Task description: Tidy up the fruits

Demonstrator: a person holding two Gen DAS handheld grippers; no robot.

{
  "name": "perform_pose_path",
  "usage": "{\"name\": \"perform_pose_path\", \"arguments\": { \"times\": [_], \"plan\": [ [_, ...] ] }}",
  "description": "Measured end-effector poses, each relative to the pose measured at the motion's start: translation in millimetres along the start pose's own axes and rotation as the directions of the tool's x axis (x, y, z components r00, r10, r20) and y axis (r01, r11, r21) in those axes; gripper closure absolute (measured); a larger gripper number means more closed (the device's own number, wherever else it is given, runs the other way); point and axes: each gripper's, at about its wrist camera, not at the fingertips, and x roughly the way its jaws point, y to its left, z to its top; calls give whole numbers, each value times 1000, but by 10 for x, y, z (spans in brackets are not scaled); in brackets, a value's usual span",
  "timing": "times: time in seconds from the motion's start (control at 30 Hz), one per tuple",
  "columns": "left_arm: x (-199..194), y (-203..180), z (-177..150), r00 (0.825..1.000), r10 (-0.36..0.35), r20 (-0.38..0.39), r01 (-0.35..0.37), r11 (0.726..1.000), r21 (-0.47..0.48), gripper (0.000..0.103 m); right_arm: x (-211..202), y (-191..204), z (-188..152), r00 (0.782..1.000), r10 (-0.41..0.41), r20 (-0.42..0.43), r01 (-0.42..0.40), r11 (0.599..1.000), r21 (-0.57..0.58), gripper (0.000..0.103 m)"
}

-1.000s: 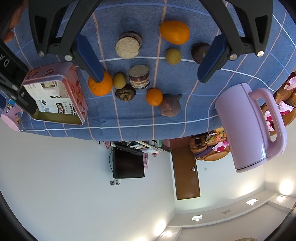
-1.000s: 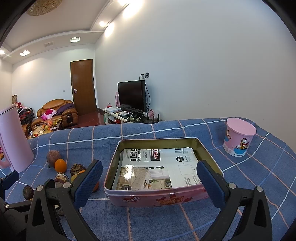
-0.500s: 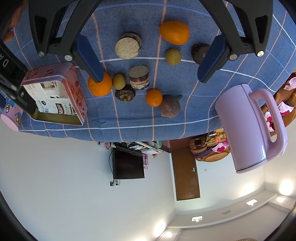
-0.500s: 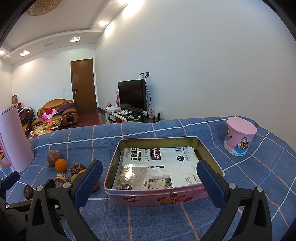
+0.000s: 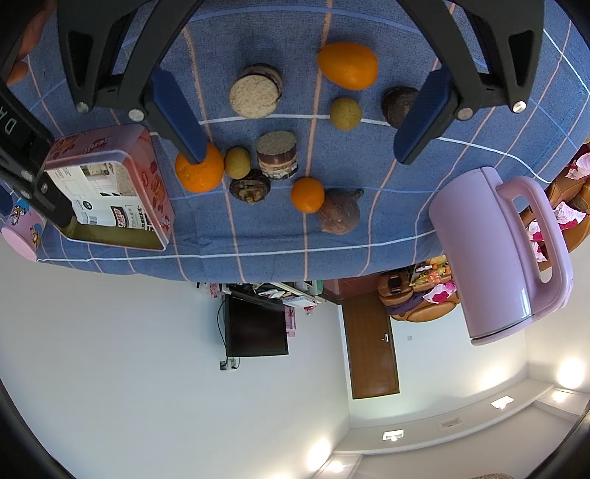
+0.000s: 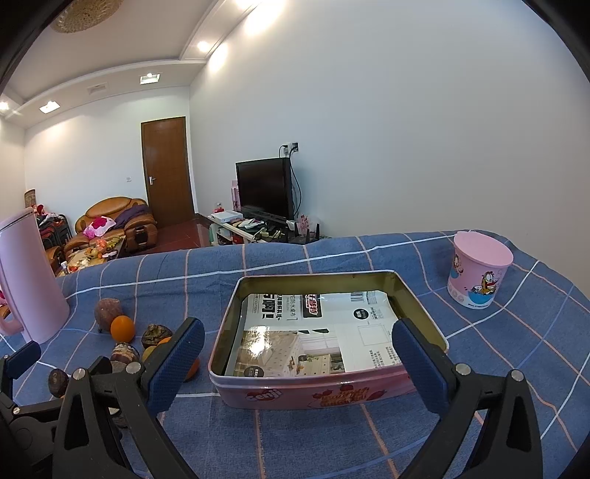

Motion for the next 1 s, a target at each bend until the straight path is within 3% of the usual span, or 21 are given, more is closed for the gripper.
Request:
{"name": "perform_pose_path", "arguments": {
  "times": [0.53, 1.0],
  "plan": [
    [11, 41, -7, 1000, 3, -6, -3, 1000, 11, 0, 19, -12, 5, 999, 42, -18, -42, 999, 12, 1],
    [85, 429, -2, 1000, 1, -30, -1, 1000, 1, 0, 1, 173, -46, 989, 142, -28, -143, 988, -52, 1]
  ]
}}
